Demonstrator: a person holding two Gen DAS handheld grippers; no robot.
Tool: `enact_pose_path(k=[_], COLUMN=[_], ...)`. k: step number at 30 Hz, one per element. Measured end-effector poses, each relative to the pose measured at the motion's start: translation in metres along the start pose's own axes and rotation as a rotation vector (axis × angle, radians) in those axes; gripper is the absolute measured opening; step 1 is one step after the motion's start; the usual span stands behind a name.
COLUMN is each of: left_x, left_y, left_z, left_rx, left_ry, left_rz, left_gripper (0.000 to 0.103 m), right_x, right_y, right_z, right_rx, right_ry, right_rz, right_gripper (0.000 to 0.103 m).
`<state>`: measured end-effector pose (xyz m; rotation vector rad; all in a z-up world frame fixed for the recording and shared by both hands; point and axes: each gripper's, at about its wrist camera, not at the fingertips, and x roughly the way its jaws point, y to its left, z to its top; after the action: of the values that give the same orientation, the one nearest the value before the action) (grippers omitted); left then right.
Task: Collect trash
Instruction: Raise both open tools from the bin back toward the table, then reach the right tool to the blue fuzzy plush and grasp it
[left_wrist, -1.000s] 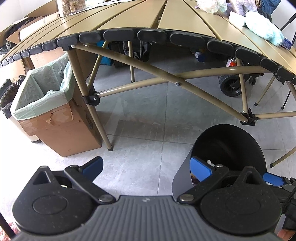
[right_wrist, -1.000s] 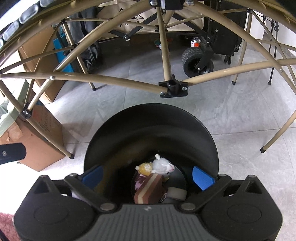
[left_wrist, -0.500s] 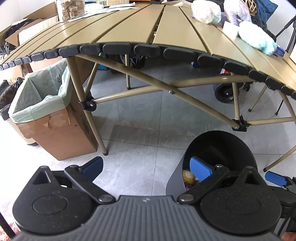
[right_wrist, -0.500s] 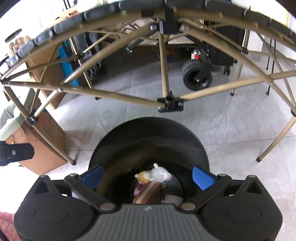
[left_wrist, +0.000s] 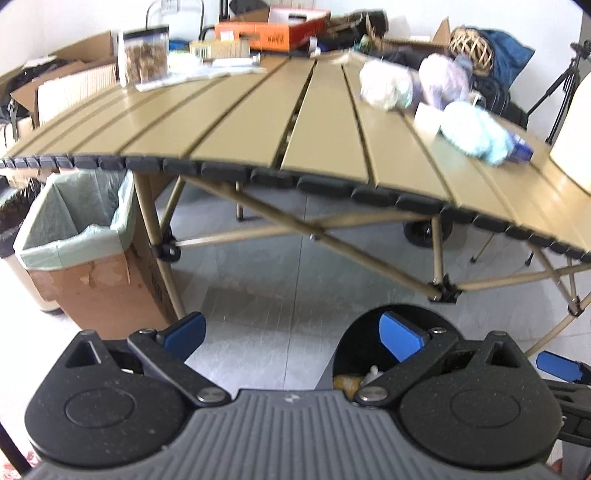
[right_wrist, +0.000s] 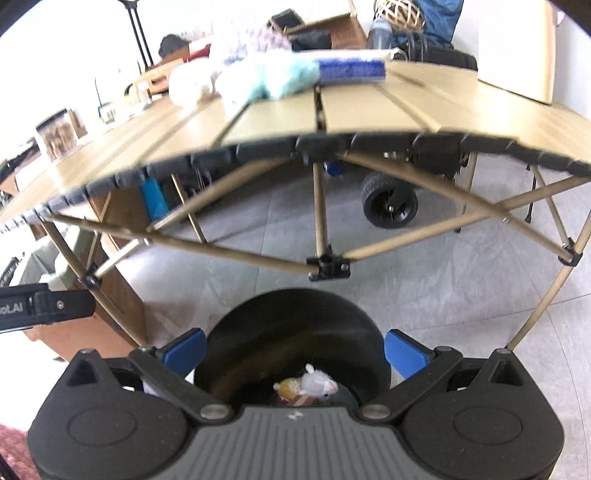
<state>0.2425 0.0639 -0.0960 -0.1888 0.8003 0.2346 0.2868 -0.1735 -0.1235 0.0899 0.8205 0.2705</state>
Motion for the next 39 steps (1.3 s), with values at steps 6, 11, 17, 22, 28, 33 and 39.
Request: enact_pose_path(k=[6,11,17,22,28,33,39], left_x=[-0.02,-0.041,-0.06,-0.067,-0.063,-0.058,-0.051], left_y=[-0.005,-0.01,-0.018,-0.023,-0.029,-0.033,-0.033], left_z=[0.005,0.011,0.021,0.038,0.062,0.082,0.107], left_rx=[0.006,0.012,0.023,0.008,-0.013,-0.018,-0.044], left_ry=[-0.076,-0.155,-0.233,-0.297,-0.339,-0.376,-0.424], left_rz=[-0.025,-0.061,-0.086,-0.073,-0.071,-0.073,-0.055], left_gripper=[0.103,0.103,0.103,0.103,0.103,0.103,0.103], right_x=[-0.028,-0.051,-0.076,-0.087,-0.093,-0.087,-0.071], right_y=[-0.008,-0.013,-0.016,-0.021,-0.026,-0.023,-0.012], right_z=[0.006,0.014,0.03,0.049,0.08,0.103,0.122], right_rx=[0.021,0.036,0.039,0.035,0.026,0.008,-0.024], right_ry=[-0.064,-0.124,-0.221,-0.296,-0.389,-0.425,-0.456], right_rz=[0.036,0.072,0.089,0.077,0.066,0.062,0.069], right_gripper=[0.103,0.103,0.103,0.103,0.103,0.103,0.103])
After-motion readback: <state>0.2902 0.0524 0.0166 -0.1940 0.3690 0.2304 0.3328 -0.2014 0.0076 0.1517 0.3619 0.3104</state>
